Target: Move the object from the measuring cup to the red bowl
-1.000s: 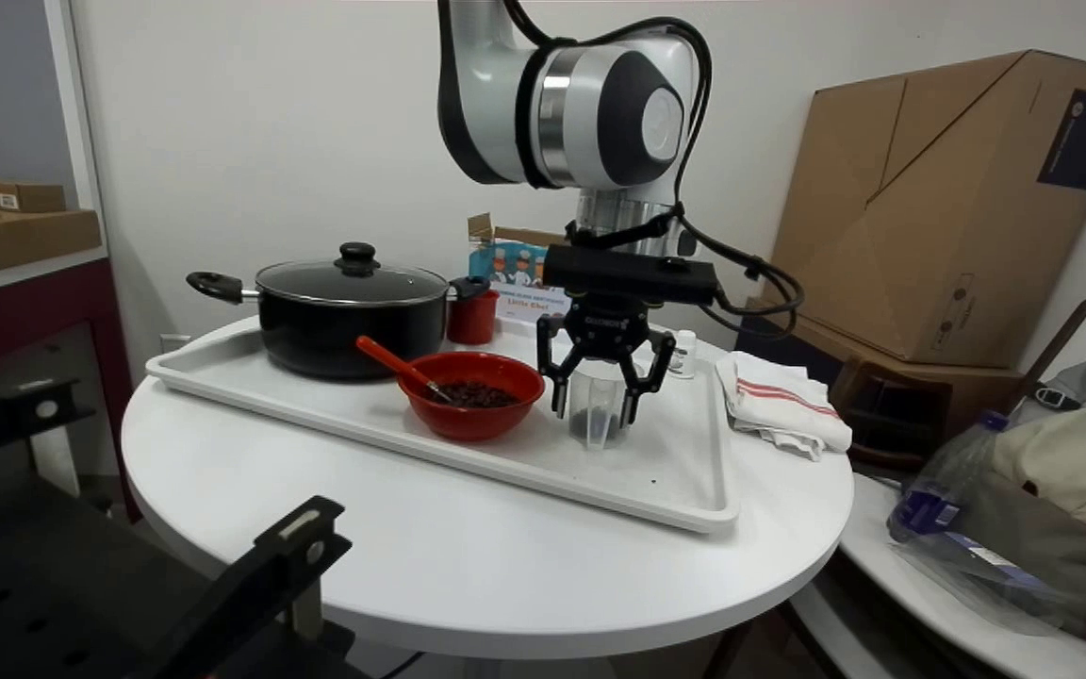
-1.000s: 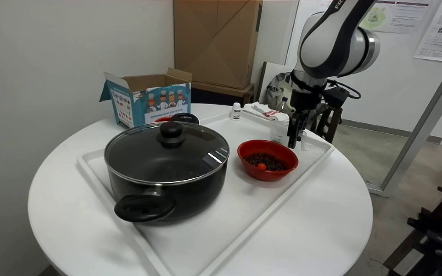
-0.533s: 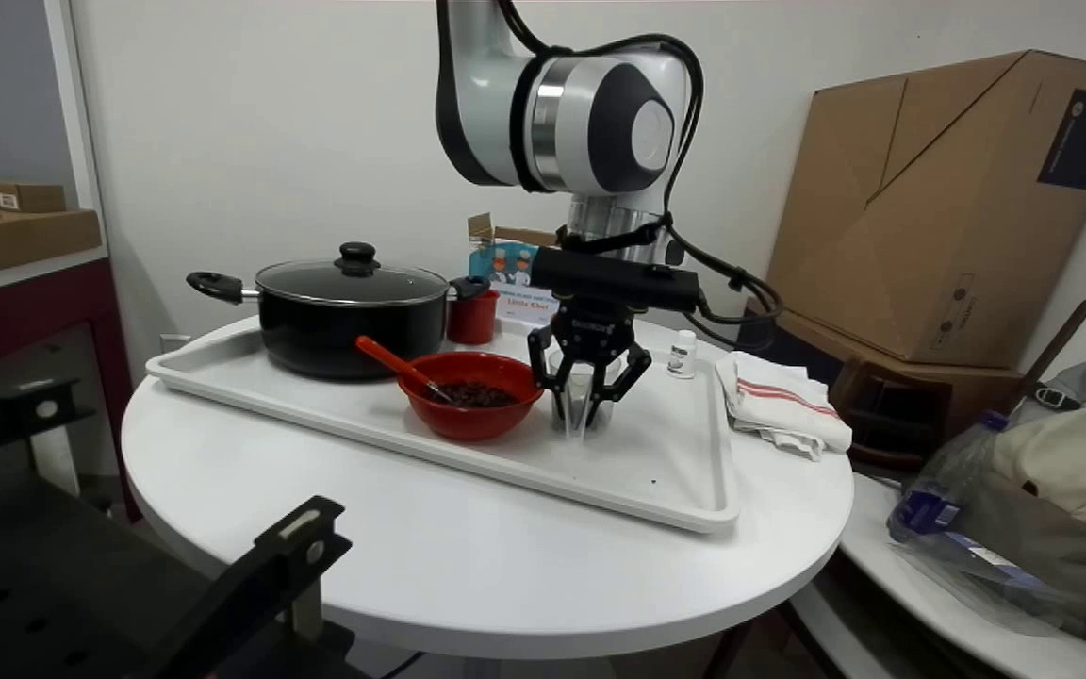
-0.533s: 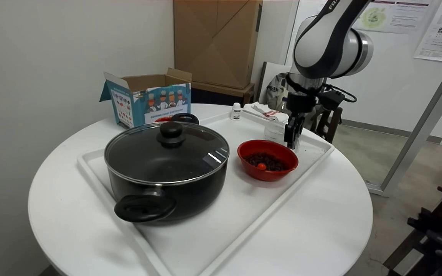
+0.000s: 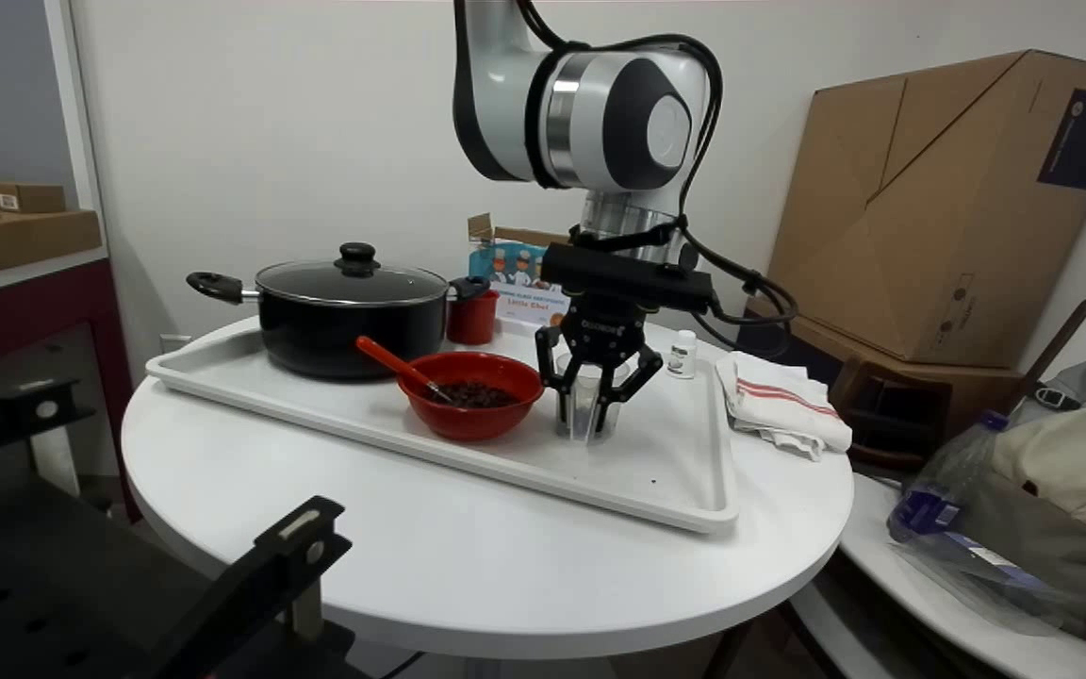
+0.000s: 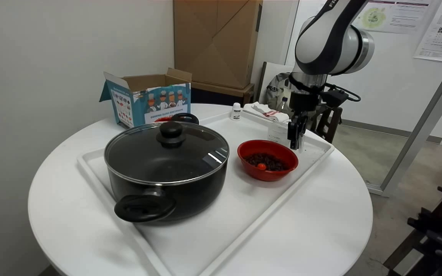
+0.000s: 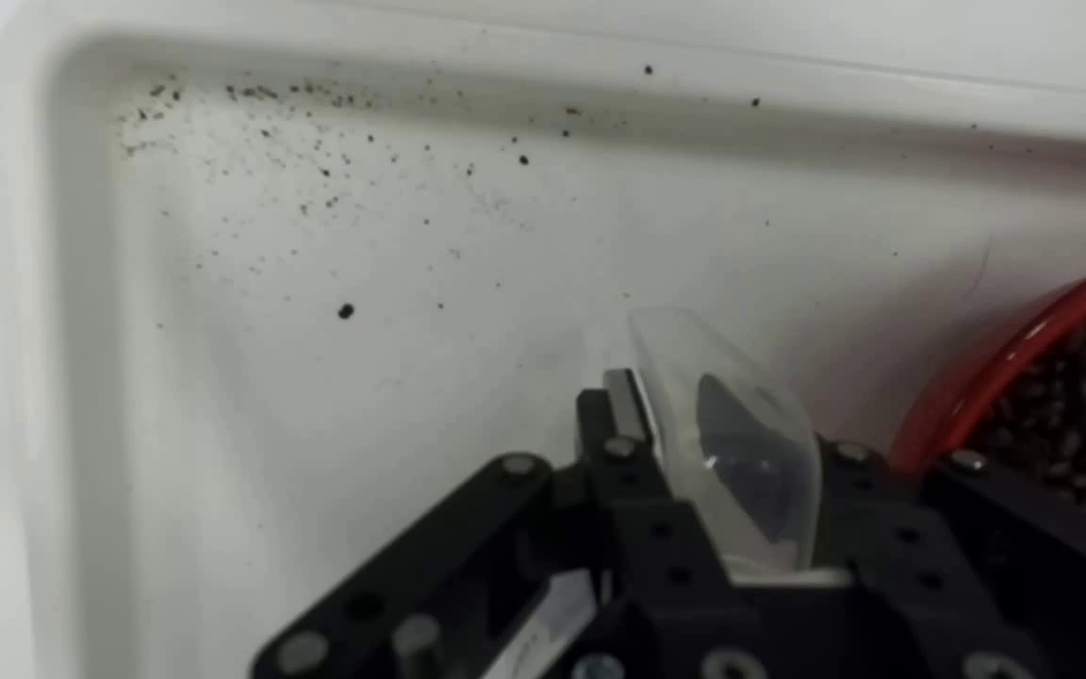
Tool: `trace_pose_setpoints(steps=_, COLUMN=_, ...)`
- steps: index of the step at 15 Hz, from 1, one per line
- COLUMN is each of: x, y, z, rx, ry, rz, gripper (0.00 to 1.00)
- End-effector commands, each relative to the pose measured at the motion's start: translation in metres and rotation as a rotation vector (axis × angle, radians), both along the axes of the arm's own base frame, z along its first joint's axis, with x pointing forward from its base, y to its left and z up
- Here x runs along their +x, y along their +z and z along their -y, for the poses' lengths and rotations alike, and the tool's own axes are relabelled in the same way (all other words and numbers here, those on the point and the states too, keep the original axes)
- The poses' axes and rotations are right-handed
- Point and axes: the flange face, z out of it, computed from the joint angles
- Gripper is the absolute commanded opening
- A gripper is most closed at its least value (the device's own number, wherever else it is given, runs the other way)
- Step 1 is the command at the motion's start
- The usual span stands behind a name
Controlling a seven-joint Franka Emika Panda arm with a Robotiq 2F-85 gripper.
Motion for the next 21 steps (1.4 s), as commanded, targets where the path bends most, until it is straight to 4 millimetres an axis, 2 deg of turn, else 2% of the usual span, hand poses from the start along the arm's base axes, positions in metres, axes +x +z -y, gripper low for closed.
trace_pose_setpoints(steps=1, x=0.001, y=0.008, z=0.002, rx=0.039, ry=0.000, rz=-0.026, gripper=0.57)
trace_pose_setpoints(steps=7, x=-0.005, y=0.021, z=-0.003, rx=0.095, ry=0.003, rz=-0.072, gripper=0.99)
trace_pose_setpoints(steps=8, x=-0.005, y=0.024, z=-0.003, rx=0.097, ry=0.001, rz=-0.078, gripper=0.73)
trace_pose_setpoints(steps=9, x=-0.004, y=0.027, z=-0.002, rx=0.098, ry=0.000, rz=-0.083, gripper=0.62)
trace_pose_setpoints(steps=10, x=-0.004, y=0.029, z=-0.001, rx=0.096, ry=-0.004, rz=-0.085, gripper=0.60)
trace_pose_setpoints(steps=16, x=-0.003, y=0.037, z=0.002, rx=0.084, ry=-0.006, rz=-0.085, gripper=0.15)
trace_pose_setpoints(steps=18, x=-0.003, y=0.039, z=0.003, rx=0.082, ry=-0.009, rz=-0.084, gripper=0.09)
trace_pose_setpoints(steps=19, x=-0.003, y=0.041, z=0.002, rx=0.083, ry=-0.010, rz=-0.085, gripper=0.14)
trace_pose_setpoints(steps=21, x=-0.004, y=0.049, z=0.000, rx=0.083, ry=-0.011, rz=-0.094, gripper=0.14)
